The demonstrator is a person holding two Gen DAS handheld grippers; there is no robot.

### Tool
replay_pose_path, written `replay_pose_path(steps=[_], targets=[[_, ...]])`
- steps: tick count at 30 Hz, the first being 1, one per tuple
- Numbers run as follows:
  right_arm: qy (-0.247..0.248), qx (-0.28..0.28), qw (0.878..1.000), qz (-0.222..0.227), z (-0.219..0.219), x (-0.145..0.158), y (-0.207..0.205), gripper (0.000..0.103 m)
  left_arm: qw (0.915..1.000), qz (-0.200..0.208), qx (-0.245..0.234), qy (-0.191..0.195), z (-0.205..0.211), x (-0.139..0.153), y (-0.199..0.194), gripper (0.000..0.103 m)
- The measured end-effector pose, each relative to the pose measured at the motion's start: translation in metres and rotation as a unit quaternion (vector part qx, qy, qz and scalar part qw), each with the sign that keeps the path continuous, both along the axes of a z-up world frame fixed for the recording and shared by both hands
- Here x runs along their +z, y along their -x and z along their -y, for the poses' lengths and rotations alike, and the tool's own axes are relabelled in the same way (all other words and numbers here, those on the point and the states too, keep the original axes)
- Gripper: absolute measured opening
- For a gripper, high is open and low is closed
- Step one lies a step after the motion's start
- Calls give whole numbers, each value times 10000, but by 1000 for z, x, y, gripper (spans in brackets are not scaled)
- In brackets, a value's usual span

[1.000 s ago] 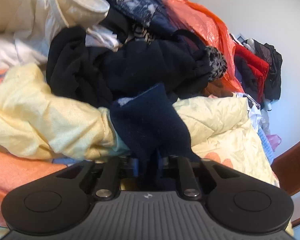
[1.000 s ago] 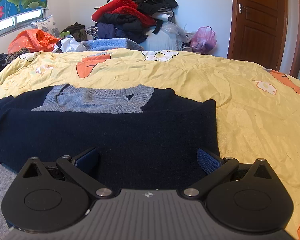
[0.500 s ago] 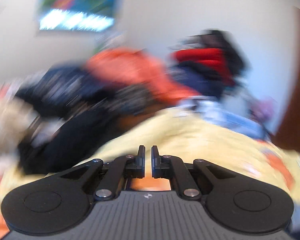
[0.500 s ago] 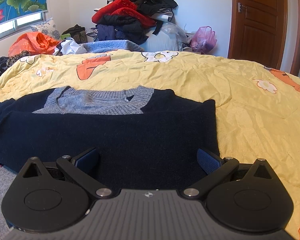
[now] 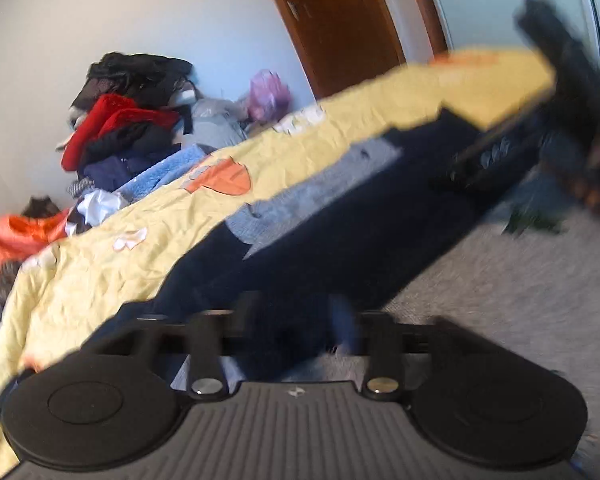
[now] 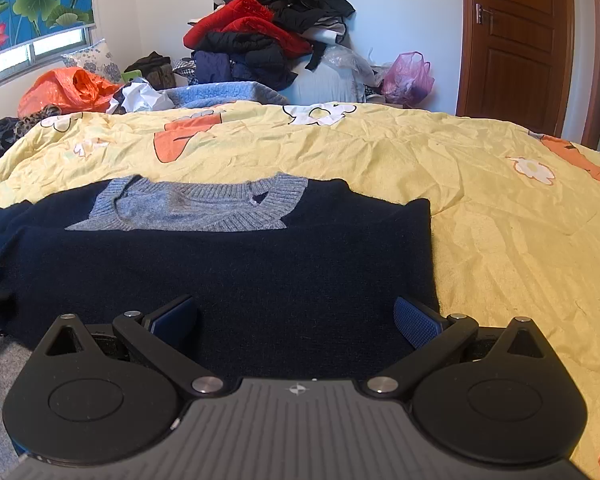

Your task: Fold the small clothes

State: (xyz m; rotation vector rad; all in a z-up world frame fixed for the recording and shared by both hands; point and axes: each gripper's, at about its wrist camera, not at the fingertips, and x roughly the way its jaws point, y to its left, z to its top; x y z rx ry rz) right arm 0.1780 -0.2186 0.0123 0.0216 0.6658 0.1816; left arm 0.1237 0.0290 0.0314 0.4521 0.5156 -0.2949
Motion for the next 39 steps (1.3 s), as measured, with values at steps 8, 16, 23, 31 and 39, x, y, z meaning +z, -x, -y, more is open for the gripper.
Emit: replay_pose_path(steps=[8, 16, 23, 31, 39], targets=[[61, -2, 10000, -5, -1, 0, 0, 103, 9605, 826, 2624, 423, -138, 24, -22, 95], [117, 5, 9999, -19, -2, -1, -1, 103, 8307, 129, 4490, 3288, -317, 35, -67, 94], [110, 5, 9999, -18, -2, -1, -1, 103, 7950, -659, 4809, 3639, -345, 4, -100, 21], [88, 11, 10000, -13, -2, 0, -1, 103, 7840, -707, 4620, 4085, -358, 5, -92, 25], [51, 13, 10000, -6, -1, 0, -1, 103, 7693, -596, 4713, 4271, -365, -1, -80, 78]])
